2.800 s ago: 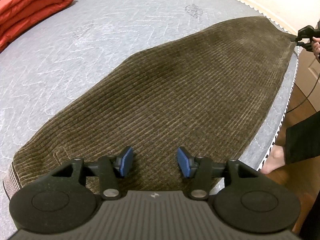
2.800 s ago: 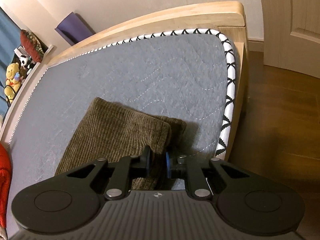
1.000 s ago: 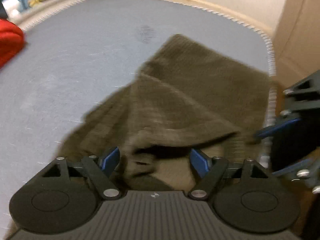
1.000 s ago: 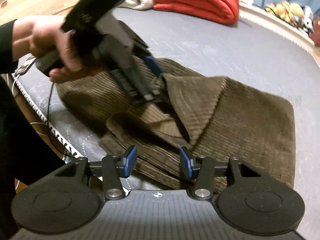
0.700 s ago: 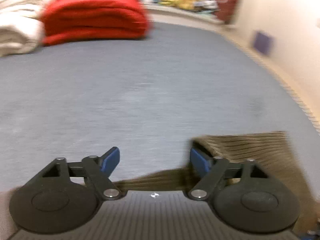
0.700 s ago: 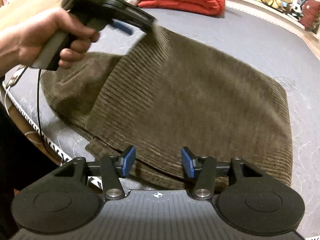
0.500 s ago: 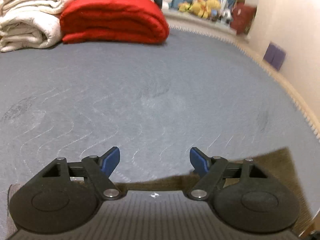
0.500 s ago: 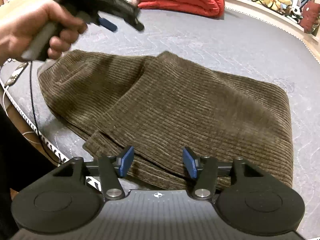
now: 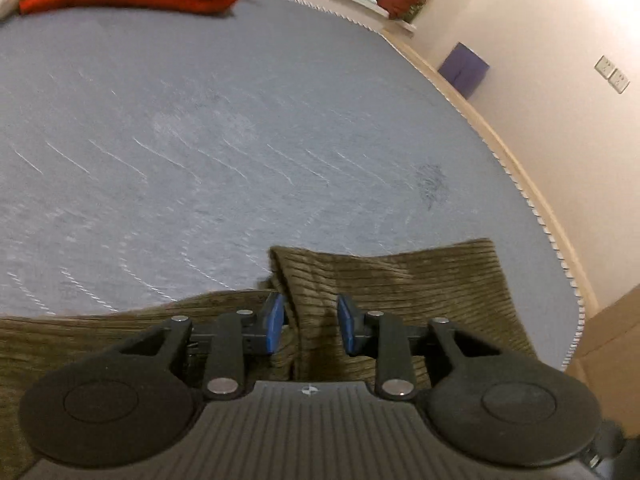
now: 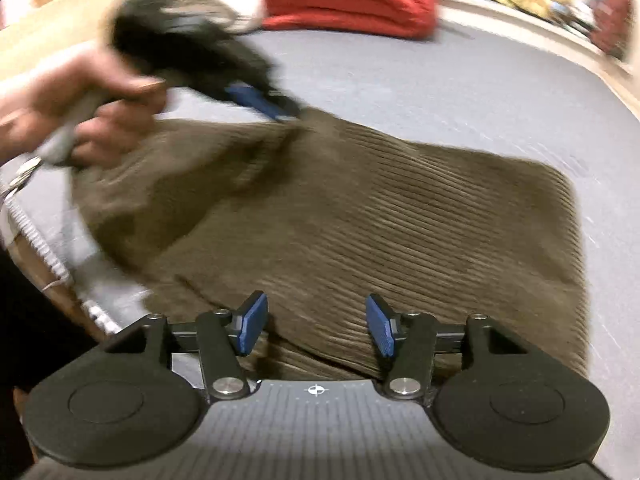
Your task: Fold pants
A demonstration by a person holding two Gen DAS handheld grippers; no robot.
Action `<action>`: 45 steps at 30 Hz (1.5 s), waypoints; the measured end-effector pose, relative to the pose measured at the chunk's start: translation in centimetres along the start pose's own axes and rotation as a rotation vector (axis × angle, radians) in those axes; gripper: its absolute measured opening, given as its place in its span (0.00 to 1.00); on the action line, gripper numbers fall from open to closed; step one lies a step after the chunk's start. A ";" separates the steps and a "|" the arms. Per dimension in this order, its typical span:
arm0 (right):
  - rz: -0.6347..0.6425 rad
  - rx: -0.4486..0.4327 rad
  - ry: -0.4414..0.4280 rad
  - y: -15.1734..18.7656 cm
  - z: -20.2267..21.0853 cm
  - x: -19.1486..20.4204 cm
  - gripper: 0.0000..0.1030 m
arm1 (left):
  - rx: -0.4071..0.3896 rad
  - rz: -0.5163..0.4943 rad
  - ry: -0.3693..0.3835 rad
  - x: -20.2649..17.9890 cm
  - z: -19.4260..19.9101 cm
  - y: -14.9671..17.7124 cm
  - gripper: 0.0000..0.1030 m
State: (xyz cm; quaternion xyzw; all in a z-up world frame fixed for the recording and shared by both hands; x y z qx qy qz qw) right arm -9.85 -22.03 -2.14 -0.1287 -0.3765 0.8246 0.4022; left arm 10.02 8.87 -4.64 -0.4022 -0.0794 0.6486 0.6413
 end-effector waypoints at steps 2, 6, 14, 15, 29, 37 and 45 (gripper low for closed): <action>0.082 -0.010 -0.049 0.0 -0.6 1.6 0.55 | 0.022 -0.004 -0.010 0.2 -1.1 -0.1 0.34; 0.289 -0.026 -0.085 0.1 -1.8 4.8 0.55 | 0.031 -0.035 -0.035 -0.1 -1.7 0.0 0.35; 0.477 -0.010 -0.075 0.4 -3.2 6.6 0.07 | -0.027 -0.061 -0.021 -0.7 1.0 -1.6 0.06; 0.482 -0.033 -0.086 0.0 -2.4 6.5 0.07 | -0.044 -0.055 -0.003 -0.9 1.9 -1.8 0.06; 0.599 -0.093 -0.137 3.0 2.4 6.4 0.35 | 0.136 0.039 -0.010 3.0 1.0 0.9 0.56; 0.700 -0.096 -0.140 3.4 0.0 8.8 0.53 | 0.159 -0.012 -0.025 1.5 -1.9 1.0 0.60; 0.686 -0.186 -0.095 1.8 2.1 7.8 0.12 | 0.030 -0.233 -0.015 -2.4 2.0 -0.9 0.21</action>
Point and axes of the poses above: each gripper's, at about its wrist camera, not at the fingertips, and z roughly against the way its jaws point, x to its left, y to its underside, the point moved 2 cm from there along -z, roughly the way its jaws point, and after that the axes turned 6 degrees about -x, right-handed, at the moved point
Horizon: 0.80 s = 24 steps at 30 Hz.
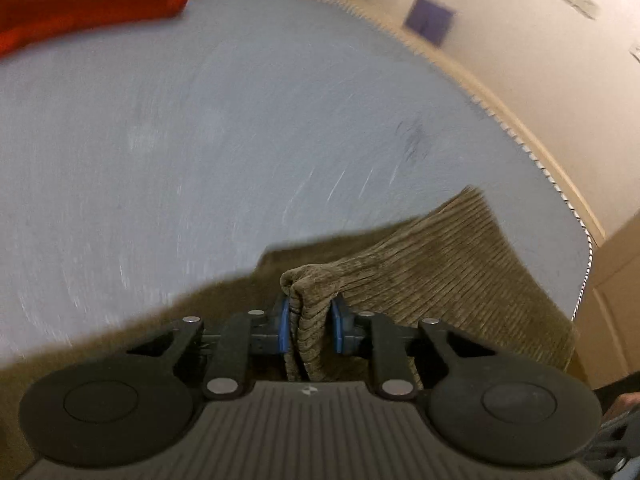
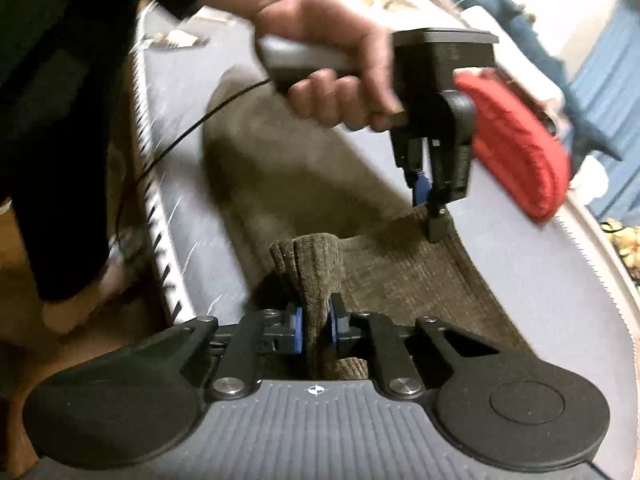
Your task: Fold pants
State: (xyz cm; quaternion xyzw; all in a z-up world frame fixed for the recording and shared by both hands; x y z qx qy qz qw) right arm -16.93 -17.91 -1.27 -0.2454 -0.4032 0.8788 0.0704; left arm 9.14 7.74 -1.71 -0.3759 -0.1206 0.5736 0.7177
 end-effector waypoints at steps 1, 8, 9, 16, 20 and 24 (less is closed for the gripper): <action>-0.018 -0.024 0.013 -0.3 0.5 -0.4 0.12 | -0.031 0.000 -0.001 -0.1 0.5 -0.4 0.21; -0.114 -0.003 0.041 -0.4 0.4 -0.6 0.37 | 0.034 -0.051 -0.155 0.4 -2.1 0.9 0.49; -0.143 -0.005 0.061 -0.3 0.8 -0.9 0.49 | 0.011 -0.054 -0.169 0.1 -1.8 0.8 0.50; -0.479 -0.029 0.345 2.2 5.4 -7.1 0.68 | -0.101 -0.090 -0.142 -2.7 0.4 0.3 0.50; -0.704 0.099 0.565 6.5 6.5 -11.1 0.70 | -0.078 -0.135 -0.068 -4.8 0.3 1.2 0.50; -1.042 0.215 0.620 12.0 6.9 -13.7 0.73 | -0.053 -0.190 -0.064 -6.3 -0.4 2.2 0.50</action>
Point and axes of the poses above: each gripper's, at about its wrist camera, not at the fingertips, and z roughly against the way its jaws point, x to its left, y to its underside, the point moved 2 cm from there along -z, roughly the way its jaws point, and after that the axes turned 6 degrees about -x, right-handed, at the moved point
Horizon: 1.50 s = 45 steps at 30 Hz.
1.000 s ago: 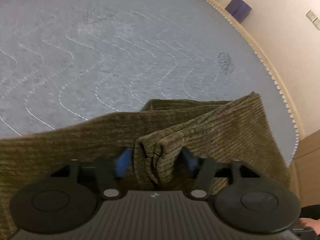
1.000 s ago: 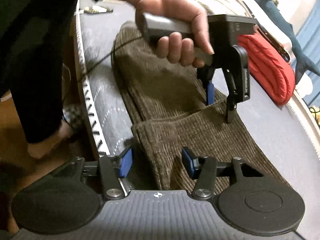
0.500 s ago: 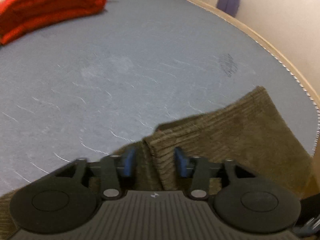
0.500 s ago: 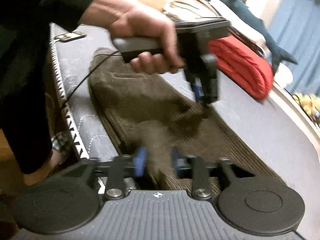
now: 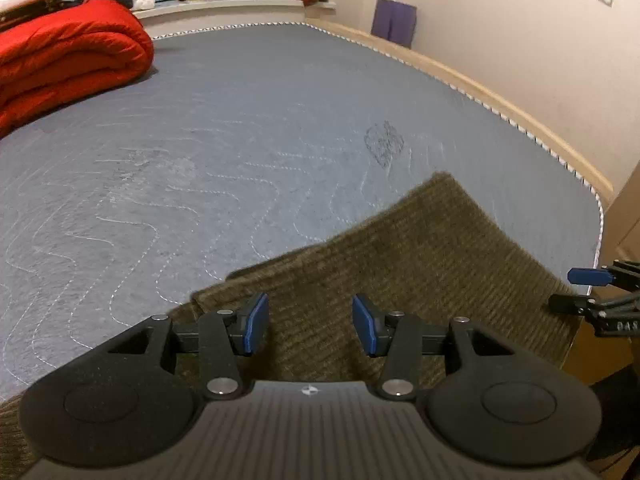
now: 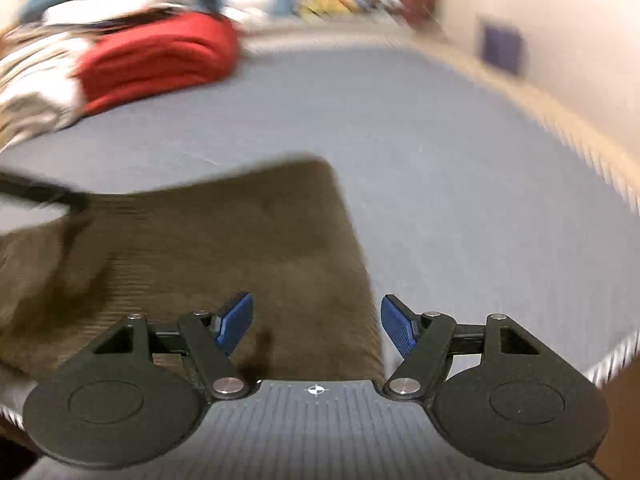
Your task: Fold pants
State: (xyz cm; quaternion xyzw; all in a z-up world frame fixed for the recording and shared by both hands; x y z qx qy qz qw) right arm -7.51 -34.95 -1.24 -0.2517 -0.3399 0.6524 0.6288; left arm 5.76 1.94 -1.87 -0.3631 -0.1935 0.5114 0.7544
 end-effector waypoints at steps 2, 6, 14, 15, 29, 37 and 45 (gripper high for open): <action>-0.046 0.060 -0.013 0.7 -1.2 -1.0 0.74 | 0.005 -0.009 -0.001 -0.4 -0.2 0.3 0.50; -0.133 0.116 -0.065 1.4 -2.4 -1.8 0.76 | 0.001 -0.004 -0.006 -0.2 -0.7 0.1 0.50; -0.253 0.146 -0.083 1.7 -2.7 -2.4 0.54 | -0.007 0.015 -0.014 -0.3 -0.6 -0.4 0.50; -0.256 0.137 -0.080 1.7 -2.4 -2.5 0.45 | -0.008 0.018 -0.012 -0.3 -0.5 -0.4 0.50; 0.588 -0.325 -0.075 1.3 7.1 13.9 0.29 | -0.040 0.308 0.371 -3.3 3.1 -3.2 0.99; 0.930 -0.453 -0.139 4.8 10.1 21.3 0.29 | 0.003 0.245 0.291 -4.2 2.8 -3.1 0.91; 1.045 -0.484 -0.242 6.0 10.8 25.0 0.36 | 0.075 0.289 0.121 0.0 3.0 -0.6 0.19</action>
Point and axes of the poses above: each gripper's, at about its wrist camera, not at the fingertips, and z roughly against the way its jaws point, x to its left, y to its underside, the point moved 2 cm from there along -z, roughly the way its jaws point, and after that the axes turned 6 degrees about -x, right-handed, at the moved point
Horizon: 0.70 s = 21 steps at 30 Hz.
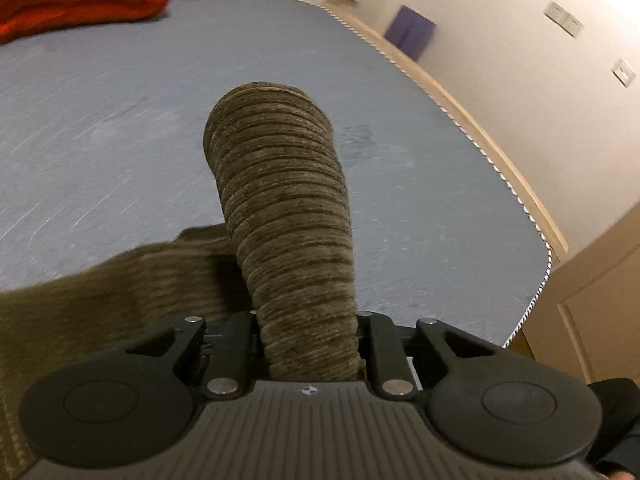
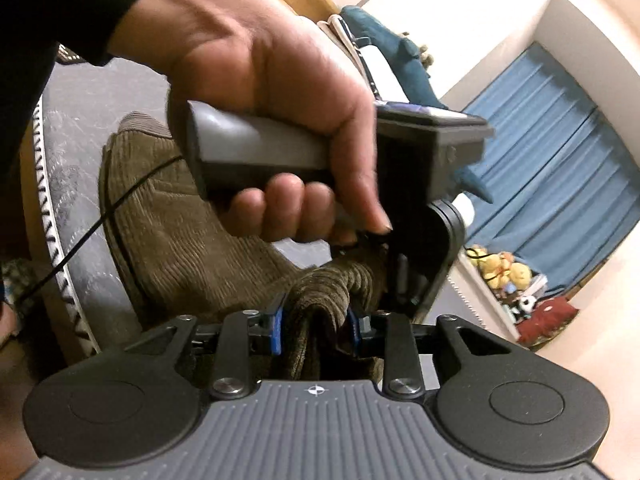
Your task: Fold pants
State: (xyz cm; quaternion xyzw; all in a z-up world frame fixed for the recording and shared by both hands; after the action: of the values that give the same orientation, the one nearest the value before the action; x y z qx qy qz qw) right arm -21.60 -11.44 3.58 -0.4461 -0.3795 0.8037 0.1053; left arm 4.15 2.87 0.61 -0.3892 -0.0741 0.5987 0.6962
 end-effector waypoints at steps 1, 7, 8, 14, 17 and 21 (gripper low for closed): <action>-0.010 -0.005 -0.018 -0.3 0.0 0.0 0.38 | -0.001 0.006 -0.002 0.7 0.4 0.2 0.19; -0.233 -0.138 -0.262 -3.2 1.0 -3.5 0.64 | -0.030 0.071 -0.003 5.7 4.0 0.3 0.19; -0.291 -0.168 -0.311 -3.7 1.0 -4.7 0.65 | -0.043 0.087 -0.004 7.0 4.9 0.5 0.19; -0.617 -0.117 -0.318 -3.8 -2.2 -14.3 0.80 | -0.086 0.157 -0.063 15.1 9.9 1.5 0.19; -0.707 0.001 -0.361 -2.2 -6.4 -16.0 0.81 | -0.104 0.180 -0.099 19.0 12.7 2.4 0.19; -0.850 0.199 -0.433 -0.2 -12.6 -13.8 0.81 | -0.101 0.277 -0.182 24.3 15.4 3.9 0.44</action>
State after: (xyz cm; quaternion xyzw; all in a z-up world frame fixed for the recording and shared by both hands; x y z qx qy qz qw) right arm -3.64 -11.84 8.51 -0.0620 -0.4626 0.7962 0.3849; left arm -1.06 31.42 -0.13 -0.3742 -0.1123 0.7172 0.5770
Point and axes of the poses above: each gripper's, at about its wrist camera, not at the fingertips, and z roughly against the way its jaws point, x to its left, y to its underside, the point moved 2 cm from there along -z, roughly the way its jaws point, and after that the axes turned 6 degrees about -x, right-handed, at the moved point
